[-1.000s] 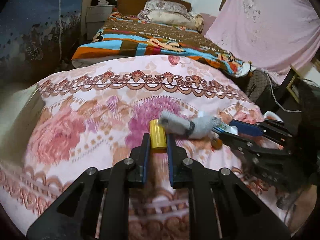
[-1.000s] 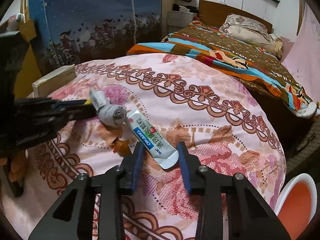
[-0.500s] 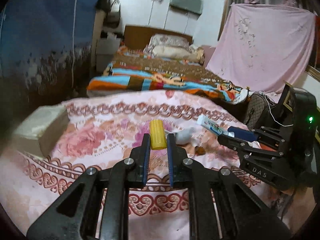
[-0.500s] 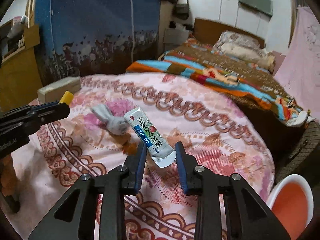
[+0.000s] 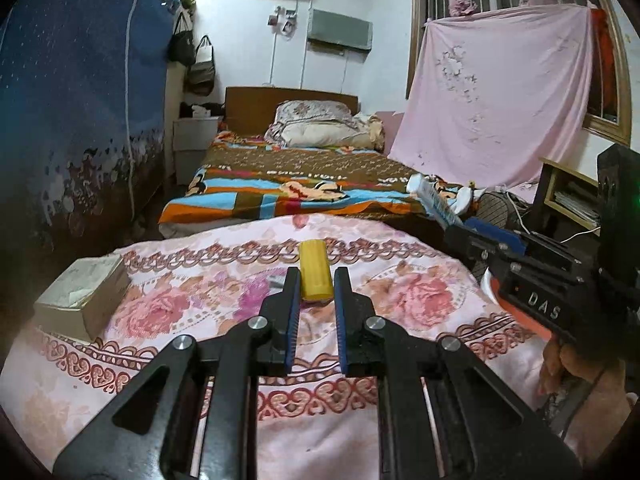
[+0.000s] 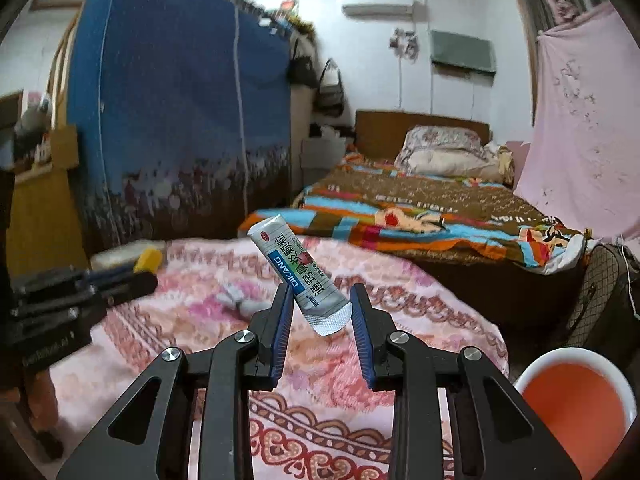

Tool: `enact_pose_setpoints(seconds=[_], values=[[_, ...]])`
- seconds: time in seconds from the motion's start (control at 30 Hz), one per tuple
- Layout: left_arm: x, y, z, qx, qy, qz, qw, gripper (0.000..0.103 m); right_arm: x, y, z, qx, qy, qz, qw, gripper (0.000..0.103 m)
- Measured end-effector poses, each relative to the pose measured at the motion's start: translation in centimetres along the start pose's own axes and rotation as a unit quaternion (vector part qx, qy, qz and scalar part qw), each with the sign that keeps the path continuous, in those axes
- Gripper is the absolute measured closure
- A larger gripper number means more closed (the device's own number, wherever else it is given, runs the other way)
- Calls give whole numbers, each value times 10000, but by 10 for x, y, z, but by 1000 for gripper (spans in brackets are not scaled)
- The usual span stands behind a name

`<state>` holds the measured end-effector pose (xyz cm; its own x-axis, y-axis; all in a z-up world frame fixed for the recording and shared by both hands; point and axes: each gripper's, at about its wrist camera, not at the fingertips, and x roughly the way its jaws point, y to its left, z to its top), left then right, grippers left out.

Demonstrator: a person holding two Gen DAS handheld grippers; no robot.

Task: Collect trash
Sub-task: 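Carry both items over the orange basin and open both tools to drop them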

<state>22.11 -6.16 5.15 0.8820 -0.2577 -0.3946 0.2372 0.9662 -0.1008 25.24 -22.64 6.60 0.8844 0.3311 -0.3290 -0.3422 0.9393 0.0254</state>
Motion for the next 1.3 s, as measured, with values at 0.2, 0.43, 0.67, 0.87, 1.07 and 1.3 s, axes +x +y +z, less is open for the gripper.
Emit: enact_pose_setpoints(seconds=[0.2,0.43,0.67,0.87,1.07,1.3], values=[[-8,-20,10,259,-249,-134,9993,102,-27,-16,7,249,-772,-209,9965,76],[-8,-48,30,464,-629,-439,9960,102,-57,-37,7,563,-1383,-521,9874,76],[-14,-89,41,723,-1231,-1035,9843,102,-92,-54,-10,916,-1688,-1131,9748,76],[-5,-125,43,1135,-1253,-1383,9759,102,-117,-85,-19,1430,-1943,-1718,9551,76],[8,-153,48,1234,-1026,-1761,9712,102,-127,-123,-29,1995,-1894,-2240,9350,76],[26,-187,46,1425,-659,-2079,9655,102,-137,-151,-45,2511,-1693,-2671,9148,75]])
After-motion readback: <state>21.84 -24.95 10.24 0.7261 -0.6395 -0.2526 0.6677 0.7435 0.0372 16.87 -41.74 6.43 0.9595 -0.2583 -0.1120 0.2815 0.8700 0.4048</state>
